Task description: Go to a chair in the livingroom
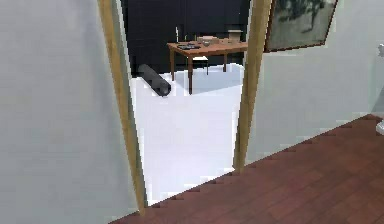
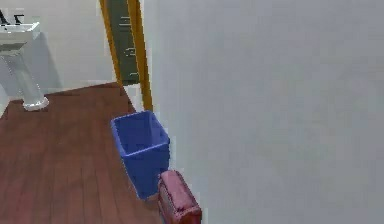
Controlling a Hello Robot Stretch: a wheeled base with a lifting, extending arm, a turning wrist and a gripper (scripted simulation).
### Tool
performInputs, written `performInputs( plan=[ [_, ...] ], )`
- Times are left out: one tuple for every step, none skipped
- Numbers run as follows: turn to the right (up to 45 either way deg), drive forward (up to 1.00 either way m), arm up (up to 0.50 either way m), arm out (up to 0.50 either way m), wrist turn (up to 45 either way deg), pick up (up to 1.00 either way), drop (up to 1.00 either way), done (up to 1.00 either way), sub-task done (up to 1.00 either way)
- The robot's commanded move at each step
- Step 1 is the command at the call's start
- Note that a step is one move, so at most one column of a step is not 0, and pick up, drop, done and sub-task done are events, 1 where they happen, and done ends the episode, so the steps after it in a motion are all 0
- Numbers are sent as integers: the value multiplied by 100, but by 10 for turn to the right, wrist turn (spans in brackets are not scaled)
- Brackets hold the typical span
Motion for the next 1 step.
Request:
performInputs(
  plan=[
    [0,100,0,0,0,0,0,0,0]
  ],
)
